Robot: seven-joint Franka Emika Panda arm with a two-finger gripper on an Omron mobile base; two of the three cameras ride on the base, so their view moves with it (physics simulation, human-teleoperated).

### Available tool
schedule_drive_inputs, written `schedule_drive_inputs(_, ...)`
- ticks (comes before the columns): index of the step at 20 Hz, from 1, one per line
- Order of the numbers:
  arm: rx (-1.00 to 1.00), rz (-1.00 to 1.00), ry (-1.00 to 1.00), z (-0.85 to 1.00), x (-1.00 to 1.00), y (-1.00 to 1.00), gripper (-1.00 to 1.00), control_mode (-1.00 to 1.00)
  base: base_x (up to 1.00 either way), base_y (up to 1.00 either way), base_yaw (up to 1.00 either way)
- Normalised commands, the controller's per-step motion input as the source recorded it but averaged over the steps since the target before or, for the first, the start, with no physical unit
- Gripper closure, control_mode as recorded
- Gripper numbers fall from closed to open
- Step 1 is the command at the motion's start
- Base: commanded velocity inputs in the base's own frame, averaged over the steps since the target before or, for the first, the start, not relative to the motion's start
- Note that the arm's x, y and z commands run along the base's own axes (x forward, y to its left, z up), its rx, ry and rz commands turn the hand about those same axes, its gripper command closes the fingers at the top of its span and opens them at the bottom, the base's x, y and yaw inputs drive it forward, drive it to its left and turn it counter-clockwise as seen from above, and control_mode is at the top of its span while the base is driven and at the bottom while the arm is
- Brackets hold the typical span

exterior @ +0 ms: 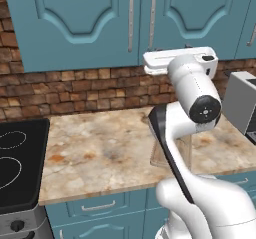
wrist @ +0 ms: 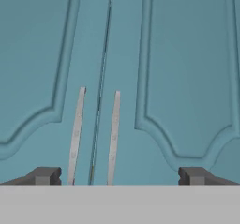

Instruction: Open the cabinet, retrieve the rolling pin, and place it next to the meat on the cutting board to prepare for tenderizing.

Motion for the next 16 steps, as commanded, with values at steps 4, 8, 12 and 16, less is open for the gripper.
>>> schedule_drive_inputs(4,0.0,0.0,0.0,0.0,0.05,-0.09,-1.0,-1.0,0.0,0.0,0.0)
schedule_drive_inputs(8,0.0,0.02,0.0,0.0,0.16,-0.06,-1.0,-1.0,0.0,0.0,0.0)
schedule_drive_inputs(12,0.0,0.01,0.03,0.0,0.41,-0.02,-1.0,-1.0,0.0,0.0,0.0)
schedule_drive_inputs(16,0.0,0.0,0.14,0.0,0.63,0.0,-1.0,-1.0,0.0,0.0,0.0)
